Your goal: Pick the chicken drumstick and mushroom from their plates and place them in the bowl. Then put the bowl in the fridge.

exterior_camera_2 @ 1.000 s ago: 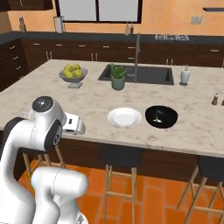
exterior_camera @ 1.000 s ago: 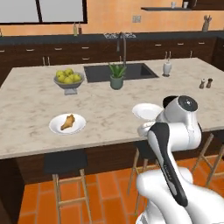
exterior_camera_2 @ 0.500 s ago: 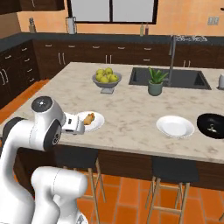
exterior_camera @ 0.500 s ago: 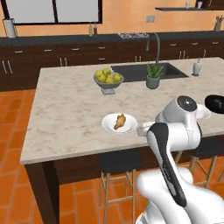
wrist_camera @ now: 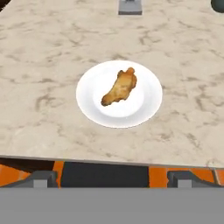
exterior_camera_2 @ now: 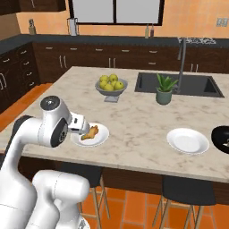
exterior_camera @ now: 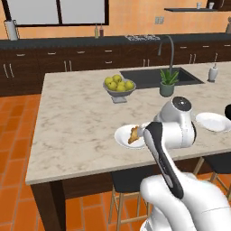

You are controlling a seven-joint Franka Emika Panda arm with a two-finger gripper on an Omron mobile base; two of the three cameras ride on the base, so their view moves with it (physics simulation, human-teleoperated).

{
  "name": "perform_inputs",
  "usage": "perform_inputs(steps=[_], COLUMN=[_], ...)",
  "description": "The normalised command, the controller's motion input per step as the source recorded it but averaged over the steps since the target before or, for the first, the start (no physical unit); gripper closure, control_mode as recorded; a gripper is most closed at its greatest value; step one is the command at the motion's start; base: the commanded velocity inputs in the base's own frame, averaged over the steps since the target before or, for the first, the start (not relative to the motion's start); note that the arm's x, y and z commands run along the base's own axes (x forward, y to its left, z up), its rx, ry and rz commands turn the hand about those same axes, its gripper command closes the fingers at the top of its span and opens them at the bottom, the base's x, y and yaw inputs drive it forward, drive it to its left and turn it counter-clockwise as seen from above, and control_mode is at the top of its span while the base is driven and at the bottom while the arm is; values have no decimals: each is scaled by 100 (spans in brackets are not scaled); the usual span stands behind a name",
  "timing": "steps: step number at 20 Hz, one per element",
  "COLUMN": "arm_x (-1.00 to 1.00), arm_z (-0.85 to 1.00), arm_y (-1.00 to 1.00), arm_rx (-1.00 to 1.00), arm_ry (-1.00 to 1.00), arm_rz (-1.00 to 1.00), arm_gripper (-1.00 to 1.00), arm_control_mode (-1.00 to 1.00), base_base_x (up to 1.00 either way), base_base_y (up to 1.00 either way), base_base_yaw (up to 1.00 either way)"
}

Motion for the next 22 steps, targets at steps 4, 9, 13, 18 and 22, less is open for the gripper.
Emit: perform_inputs(steps=[4, 9, 13, 18, 22], arm_x=[100, 93, 79, 64, 58], arm_z=[-48, -39, -40, -55, -46], arm_y=[0, 0, 0, 0, 0], arm_rx=[0, 0, 0, 0, 0], arm_ry=[22, 20, 18, 15, 14], arm_rz=[-1, -3, -1, 0, 0], arm_gripper=[-100, -100, -100, -100, -100], arm_control_mode=[-100, -100, -100, -100, -100], base_base_x=[0, 0, 0, 0, 0], base_base_y=[0, 0, 0, 0, 0], base_base_yaw=[0, 0, 0, 0, 0])
